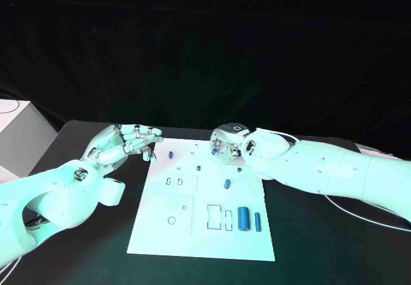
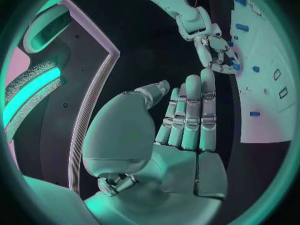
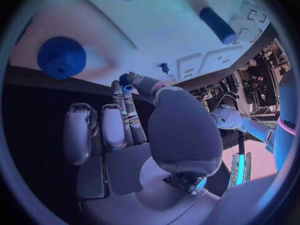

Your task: Assemble the parts on the task board

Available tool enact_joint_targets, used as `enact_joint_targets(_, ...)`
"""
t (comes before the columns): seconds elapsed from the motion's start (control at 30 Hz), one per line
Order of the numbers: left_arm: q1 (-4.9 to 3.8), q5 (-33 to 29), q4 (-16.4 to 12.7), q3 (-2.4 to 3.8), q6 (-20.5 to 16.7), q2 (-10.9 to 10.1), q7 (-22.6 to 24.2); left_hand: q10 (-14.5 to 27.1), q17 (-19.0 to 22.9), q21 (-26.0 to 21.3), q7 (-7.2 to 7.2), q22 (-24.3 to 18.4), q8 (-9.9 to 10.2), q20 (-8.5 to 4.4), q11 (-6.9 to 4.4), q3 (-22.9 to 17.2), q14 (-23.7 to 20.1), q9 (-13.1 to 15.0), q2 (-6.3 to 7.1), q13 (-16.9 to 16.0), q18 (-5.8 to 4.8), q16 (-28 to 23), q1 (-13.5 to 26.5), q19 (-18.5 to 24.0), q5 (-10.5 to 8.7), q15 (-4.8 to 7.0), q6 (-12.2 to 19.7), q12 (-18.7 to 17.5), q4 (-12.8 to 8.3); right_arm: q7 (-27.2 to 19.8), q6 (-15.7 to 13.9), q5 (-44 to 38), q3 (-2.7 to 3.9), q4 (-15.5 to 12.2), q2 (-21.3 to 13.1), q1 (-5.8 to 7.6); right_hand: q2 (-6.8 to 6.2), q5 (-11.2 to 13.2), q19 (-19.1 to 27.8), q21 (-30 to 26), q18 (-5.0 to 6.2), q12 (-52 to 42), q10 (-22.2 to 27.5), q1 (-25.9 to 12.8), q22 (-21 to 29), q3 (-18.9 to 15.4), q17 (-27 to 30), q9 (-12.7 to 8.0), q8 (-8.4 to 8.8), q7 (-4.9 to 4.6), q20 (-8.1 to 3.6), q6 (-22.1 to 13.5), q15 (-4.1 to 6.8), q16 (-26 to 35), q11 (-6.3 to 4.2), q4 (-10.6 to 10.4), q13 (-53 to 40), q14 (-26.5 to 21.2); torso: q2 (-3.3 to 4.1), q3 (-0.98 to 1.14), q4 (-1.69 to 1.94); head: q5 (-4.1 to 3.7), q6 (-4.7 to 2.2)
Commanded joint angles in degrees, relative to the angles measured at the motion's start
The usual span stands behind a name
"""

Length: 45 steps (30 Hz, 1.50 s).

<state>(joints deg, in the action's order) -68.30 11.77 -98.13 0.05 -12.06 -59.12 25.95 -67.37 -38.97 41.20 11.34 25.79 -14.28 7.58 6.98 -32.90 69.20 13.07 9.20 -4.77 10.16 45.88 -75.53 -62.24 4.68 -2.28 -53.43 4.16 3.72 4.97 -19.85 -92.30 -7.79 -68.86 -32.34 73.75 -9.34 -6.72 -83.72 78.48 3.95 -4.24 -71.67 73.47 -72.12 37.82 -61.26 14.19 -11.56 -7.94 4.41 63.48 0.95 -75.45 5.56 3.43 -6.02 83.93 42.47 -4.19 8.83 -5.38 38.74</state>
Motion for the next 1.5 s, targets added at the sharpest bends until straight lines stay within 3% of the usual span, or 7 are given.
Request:
enact_joint_targets(0.03,-0.15,0.36,-0.03,0.05,1.05,0.07,-0.13,0.28,-0.07,0.26,0.03,0.1,0.38,-0.14,0.08,-0.31,-0.33,0.1,-0.02,-0.09,0.24,0.45,0.12,0.47,-0.24,-0.06,0.58,-0.31,0.07,3.04,-4.61,0.5,0.14,1.0,1.07,0.01,1.65,-0.33,-0.78,0.39,-0.57,0.29,-2.73,1.32,-0.12,0.25,0.1,3.76,-1.61,0.58,-0.13,0.35,0.51,-0.23,-2.32,0.31,-0.13,1.01,0.17,-0.08,-0.03,0.04,-0.41)
enact_joint_targets(0.5,-0.16,0.63,0.08,0.05,1.23,0.62,-0.3,0.34,-0.08,0.36,0.05,0.18,0.4,-0.13,0.11,-0.35,-0.44,0.12,-0.01,-0.09,0.24,0.51,0.02,0.55,-0.27,-0.07,0.63,-0.31,-0.01,5.22,-7.4,0.37,0.35,7.4,7.24,0.05,1.47,-0.89,-0.65,0.47,-0.55,0.47,-2.79,1.11,-0.21,0.49,0.27,4.44,-2.04,0.55,-0.13,-0.02,0.49,-0.27,-2.3,0.61,-0.29,0.96,0.33,-0.21,0.56,-0.07,-0.88)
enact_joint_targets(0.83,-0.34,0.84,0.05,0.06,1.31,1.0,-0.44,0.34,-0.08,0.36,0.05,0.18,0.4,-0.13,0.11,-0.35,-0.44,0.12,-0.01,-0.09,0.24,0.51,0.02,0.55,-0.27,-0.07,0.63,-0.31,-0.01,4.71,-7.1,0.55,0.35,10.03,9.65,-0.15,1.23,-0.89,-0.52,0.36,-0.5,0.54,-2.73,1.02,-0.02,0.49,0.55,4.69,-2.19,0.52,-0.12,-0.18,0.48,-0.19,-2.28,0.81,-0.34,0.9,0.54,-0.51,1.14,-0.17,-0.93)
enact_joint_targets(0.87,-0.41,0.86,0.02,0.06,1.32,0.98,-0.46,0.34,-0.08,0.36,0.05,0.18,0.4,-0.13,0.11,-0.35,-0.44,0.12,-0.01,-0.09,0.24,0.51,0.02,0.55,-0.27,-0.07,0.63,-0.31,-0.01,4.64,-7.07,0.58,0.35,10.15,9.8,-0.17,1.23,-0.89,-0.52,0.36,-0.5,0.54,-2.73,1.02,-0.02,0.49,0.55,4.69,-2.19,0.52,-0.12,-0.18,0.48,-0.19,-2.28,0.81,-0.34,0.9,0.65,-0.52,1.05,-0.03,-1.14)
enact_joint_targets(1.07,-0.66,0.93,0.05,0.07,1.34,1.08,-0.54,0.34,-0.08,0.36,0.05,0.18,0.4,-0.13,0.11,-0.35,-0.44,0.12,-0.01,-0.09,0.24,0.51,0.02,0.55,-0.27,-0.07,0.63,-0.31,-0.01,4.33,-6.42,0.64,0.34,10.7,10.46,-0.38,1.16,-0.79,-0.49,0.37,-0.5,0.57,-2.68,0.95,-0.04,0.47,0.61,4.81,-2.24,0.5,-0.11,-0.28,0.46,-0.17,-2.26,0.86,-0.36,0.88,0.73,-0.58,1.19,0.01,-0.88)
enact_joint_targets(1.5,-0.73,1.04,0.05,0.07,1.35,1.14,-0.6,0.43,-0.1,0.5,0.1,0.28,0.43,-0.11,0.15,-0.35,-0.59,0.16,0.05,-0.09,0.23,0.59,-0.02,0.68,-0.31,-0.11,0.7,-0.31,-0.06,4.05,-5.12,0.67,0.33,10.67,10.62,-0.62,1.14,-0.77,-0.48,0.38,-0.5,0.57,-2.66,0.94,-0.04,0.47,0.65,4.85,-2.26,0.5,-0.11,-0.31,0.46,-0.16,-2.26,0.89,-0.37,0.87,1.0,-0.62,1.02,0.36,-0.87)
